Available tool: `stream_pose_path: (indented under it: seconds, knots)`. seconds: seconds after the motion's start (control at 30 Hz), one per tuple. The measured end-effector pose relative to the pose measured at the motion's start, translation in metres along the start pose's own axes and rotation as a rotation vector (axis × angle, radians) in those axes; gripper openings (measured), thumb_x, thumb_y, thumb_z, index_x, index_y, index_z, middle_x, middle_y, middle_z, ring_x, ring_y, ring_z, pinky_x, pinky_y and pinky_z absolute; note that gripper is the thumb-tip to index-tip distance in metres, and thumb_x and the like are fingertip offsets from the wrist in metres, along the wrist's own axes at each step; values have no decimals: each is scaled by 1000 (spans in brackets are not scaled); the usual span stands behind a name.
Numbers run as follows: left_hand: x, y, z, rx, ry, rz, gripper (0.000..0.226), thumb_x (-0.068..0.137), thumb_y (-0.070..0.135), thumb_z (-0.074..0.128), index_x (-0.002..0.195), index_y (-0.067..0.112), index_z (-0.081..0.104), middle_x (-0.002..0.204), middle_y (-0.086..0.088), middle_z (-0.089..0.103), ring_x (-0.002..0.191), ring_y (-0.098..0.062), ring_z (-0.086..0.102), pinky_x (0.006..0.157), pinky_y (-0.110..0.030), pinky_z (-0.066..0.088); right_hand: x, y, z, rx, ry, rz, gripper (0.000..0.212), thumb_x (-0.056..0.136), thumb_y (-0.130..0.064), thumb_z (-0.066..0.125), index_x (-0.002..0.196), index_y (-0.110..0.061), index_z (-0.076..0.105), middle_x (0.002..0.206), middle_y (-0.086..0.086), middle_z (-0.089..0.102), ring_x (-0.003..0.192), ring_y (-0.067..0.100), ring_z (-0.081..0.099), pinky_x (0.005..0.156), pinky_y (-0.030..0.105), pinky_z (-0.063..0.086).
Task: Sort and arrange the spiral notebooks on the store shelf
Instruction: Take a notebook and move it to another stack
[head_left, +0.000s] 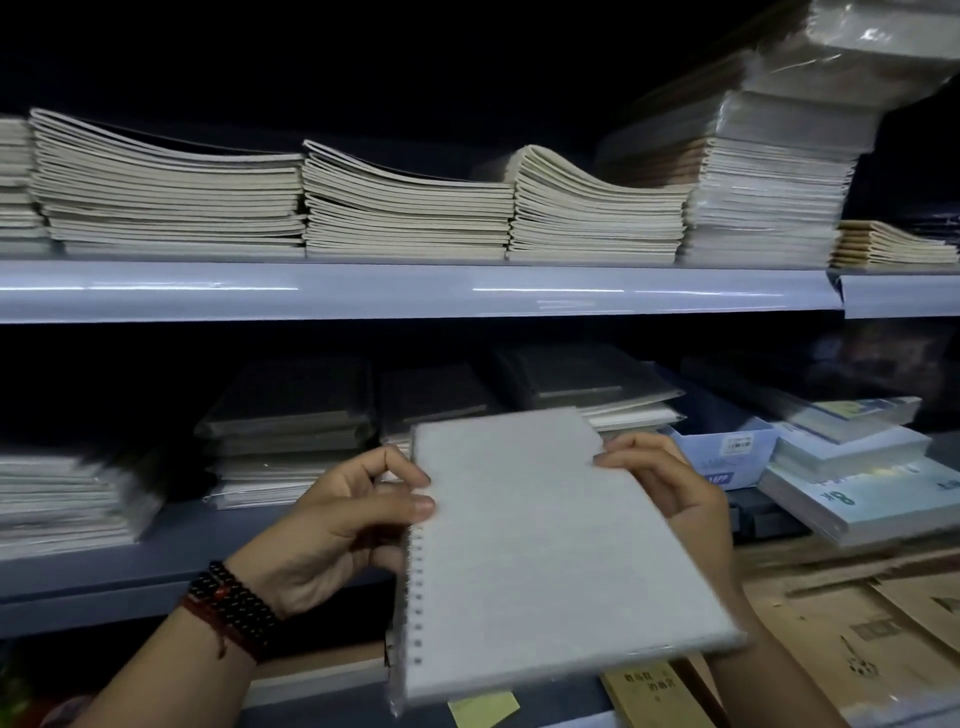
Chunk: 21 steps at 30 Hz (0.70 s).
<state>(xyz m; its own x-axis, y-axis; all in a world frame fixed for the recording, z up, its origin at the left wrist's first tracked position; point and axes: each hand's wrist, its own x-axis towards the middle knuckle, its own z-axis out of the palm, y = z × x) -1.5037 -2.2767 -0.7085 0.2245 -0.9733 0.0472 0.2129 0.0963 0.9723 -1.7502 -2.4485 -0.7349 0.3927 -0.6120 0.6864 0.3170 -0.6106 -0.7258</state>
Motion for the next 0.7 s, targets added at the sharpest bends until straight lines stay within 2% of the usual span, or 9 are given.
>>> stream_pose_path:
  seconds: [0.1,0.2,0.3,0.37,0.43,0.5,0.57,0.6,0.7]
  knots:
    - [5,-1,7,-83,90,85,38,64,1,85,94,9,64,83,-15,69,58,-18,66,45,-26,55,-1,-5,8,51,73,134,49,69,21,74,109,-6,71,119,15,63,107,17,67,81,20,54]
    - [10,-3,12,-151,190,147,36,70,1,74,103,8,60,92,-18,73,62,-19,69,48,-29,57,-1,-10,19,68,144,324,49,84,8,70,119,-26,66,111,-6,73,99,6,70,66,16,54]
    - [14,-8,12,-159,238,178,45,76,-2,70,117,8,56,102,-23,73,71,-24,71,54,-36,61,-1,-13,26,181,164,555,16,95,-10,62,105,-20,72,76,-4,75,62,9,70,48,19,51]
    - [16,-10,10,-170,273,192,52,75,-2,71,123,9,54,106,-24,72,75,-26,71,57,-37,62,-3,-16,29,245,173,654,18,98,-25,59,89,-16,72,61,0,69,49,11,64,44,20,49]
    - [18,-11,8,-173,312,209,56,74,0,72,126,11,53,108,-24,72,78,-27,72,59,-37,62,-3,-16,28,276,151,684,35,100,-40,54,86,-15,75,73,4,74,62,16,71,53,26,53]
    - [20,-14,5,-160,350,214,60,74,1,73,129,13,52,109,-24,72,80,-27,72,59,-37,62,-3,-16,30,316,76,668,38,100,-45,50,97,-20,77,95,8,77,85,26,75,70,38,56]
    - [22,-17,2,-137,380,208,60,78,2,73,132,15,51,110,-22,72,82,-25,73,62,-36,61,-4,-17,35,276,26,642,22,97,-29,59,113,-20,72,107,9,76,95,29,74,78,44,58]
    - [23,-19,1,-132,392,200,58,82,2,71,134,16,51,111,-19,73,84,-24,73,66,-36,61,-5,-14,36,268,20,631,23,95,-17,62,118,-18,68,110,10,75,97,31,73,82,46,58]
    - [23,-20,1,-170,292,91,45,92,12,65,136,12,57,120,-13,72,105,-28,71,94,-46,54,-5,-16,42,303,8,617,33,93,-6,63,124,-17,64,114,12,74,102,35,71,90,51,57]
